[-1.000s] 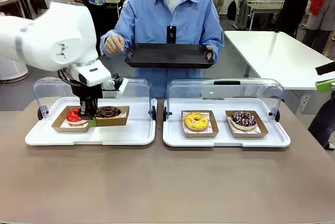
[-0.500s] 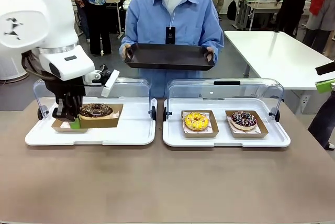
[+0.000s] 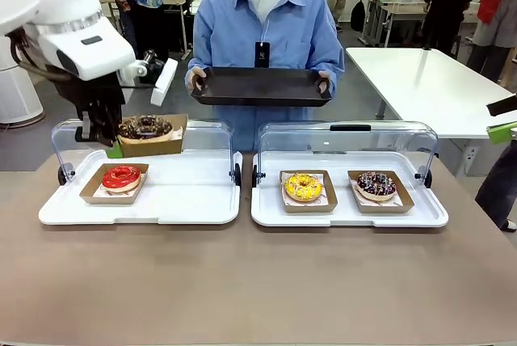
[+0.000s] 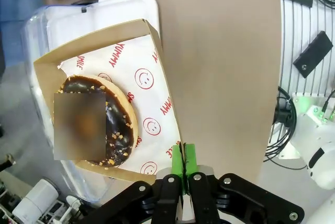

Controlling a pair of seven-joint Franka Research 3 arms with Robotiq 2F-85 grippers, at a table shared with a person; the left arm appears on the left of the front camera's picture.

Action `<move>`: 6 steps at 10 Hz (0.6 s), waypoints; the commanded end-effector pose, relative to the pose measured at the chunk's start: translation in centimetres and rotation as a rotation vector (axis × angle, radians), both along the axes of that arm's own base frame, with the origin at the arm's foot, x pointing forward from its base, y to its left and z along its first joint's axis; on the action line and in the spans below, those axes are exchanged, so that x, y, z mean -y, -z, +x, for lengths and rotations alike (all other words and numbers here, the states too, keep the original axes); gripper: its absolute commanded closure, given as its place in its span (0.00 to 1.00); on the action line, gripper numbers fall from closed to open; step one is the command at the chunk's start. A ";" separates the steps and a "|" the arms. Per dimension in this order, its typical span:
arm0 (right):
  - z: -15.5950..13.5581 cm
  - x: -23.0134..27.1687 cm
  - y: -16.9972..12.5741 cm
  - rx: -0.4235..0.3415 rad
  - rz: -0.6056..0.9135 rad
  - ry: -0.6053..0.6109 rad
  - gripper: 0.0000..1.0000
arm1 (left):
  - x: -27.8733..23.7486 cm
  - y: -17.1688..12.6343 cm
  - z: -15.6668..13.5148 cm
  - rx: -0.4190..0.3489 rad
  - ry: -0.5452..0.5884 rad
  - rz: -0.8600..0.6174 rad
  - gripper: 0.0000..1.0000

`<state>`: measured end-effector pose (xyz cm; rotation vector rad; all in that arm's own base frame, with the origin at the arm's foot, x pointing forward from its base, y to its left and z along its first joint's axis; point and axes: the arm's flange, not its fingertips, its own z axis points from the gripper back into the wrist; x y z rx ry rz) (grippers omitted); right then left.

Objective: Provide the desired donut to the person.
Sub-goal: Pick up and lift the Paper togo box containing the Donut pointed at by the person.

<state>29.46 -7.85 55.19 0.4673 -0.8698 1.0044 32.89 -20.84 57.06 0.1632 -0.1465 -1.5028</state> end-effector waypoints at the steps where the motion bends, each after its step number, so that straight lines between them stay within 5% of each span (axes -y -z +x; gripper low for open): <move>1: 0.2 -0.1 0.0 0.011 0.020 -0.012 0.00 | 0.0 1.1 1.8 -0.008 -0.007 -0.011 1.00; 6: 0.2 -0.1 0.0 0.011 0.020 -0.012 0.00 | 0.0 0.0 0.0 0.000 0.000 0.000 1.00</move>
